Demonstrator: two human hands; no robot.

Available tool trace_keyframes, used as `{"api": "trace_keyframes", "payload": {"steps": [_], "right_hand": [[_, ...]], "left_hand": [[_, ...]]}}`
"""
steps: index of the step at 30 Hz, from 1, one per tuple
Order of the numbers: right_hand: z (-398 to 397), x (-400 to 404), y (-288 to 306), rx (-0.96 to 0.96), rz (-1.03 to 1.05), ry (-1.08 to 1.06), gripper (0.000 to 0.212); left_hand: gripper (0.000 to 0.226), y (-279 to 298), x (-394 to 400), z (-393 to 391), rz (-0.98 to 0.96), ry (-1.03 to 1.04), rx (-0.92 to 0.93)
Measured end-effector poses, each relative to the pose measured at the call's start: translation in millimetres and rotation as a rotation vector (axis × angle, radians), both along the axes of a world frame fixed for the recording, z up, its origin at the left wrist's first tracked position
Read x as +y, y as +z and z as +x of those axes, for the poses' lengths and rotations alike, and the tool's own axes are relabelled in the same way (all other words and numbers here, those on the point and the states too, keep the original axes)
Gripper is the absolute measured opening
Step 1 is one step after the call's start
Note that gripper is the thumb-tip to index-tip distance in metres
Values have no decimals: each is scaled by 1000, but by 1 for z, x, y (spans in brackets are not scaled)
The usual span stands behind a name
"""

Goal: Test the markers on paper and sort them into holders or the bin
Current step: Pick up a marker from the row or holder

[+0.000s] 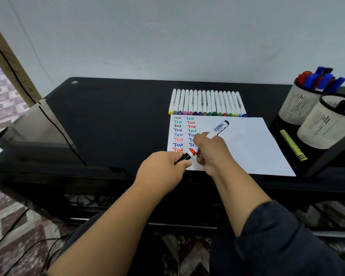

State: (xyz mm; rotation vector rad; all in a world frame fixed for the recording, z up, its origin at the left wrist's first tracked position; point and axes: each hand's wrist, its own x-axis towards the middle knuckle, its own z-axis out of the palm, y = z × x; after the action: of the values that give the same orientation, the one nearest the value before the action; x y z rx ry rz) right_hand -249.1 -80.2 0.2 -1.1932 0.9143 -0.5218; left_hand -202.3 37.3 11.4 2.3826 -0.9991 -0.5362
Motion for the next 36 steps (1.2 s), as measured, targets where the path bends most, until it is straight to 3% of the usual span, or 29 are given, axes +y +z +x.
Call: {"api": "trace_keyframes", "payload": {"steps": [4, 6, 8, 13, 18, 22, 36], "right_hand": [[-2, -13, 1, -16, 33, -4, 28], [-5, -28, 2, -62, 54, -83, 30], [-6, -31, -1, -82, 48, -108, 32], [-6, -20, -5, -63, -27, -118, 23], [-19, -28, -9, 3, -259, -15, 24], [-22, -28, -14, 195, -485, -1, 30], [-20, -22, -30, 162, -504, 24, 35]], "left_hand": [[19, -1, 16, 16, -195, 38, 521], [15, -3, 23, 21, -271, 76, 628], [9, -7, 22, 24, -287, 137, 561], [28, -9, 11, 17, -241, 199, 355], [33, -11, 11, 17, -254, 205, 257], [31, -13, 9, 16, -268, 188, 194], [28, -17, 6, 20, -246, 195, 135]]}}
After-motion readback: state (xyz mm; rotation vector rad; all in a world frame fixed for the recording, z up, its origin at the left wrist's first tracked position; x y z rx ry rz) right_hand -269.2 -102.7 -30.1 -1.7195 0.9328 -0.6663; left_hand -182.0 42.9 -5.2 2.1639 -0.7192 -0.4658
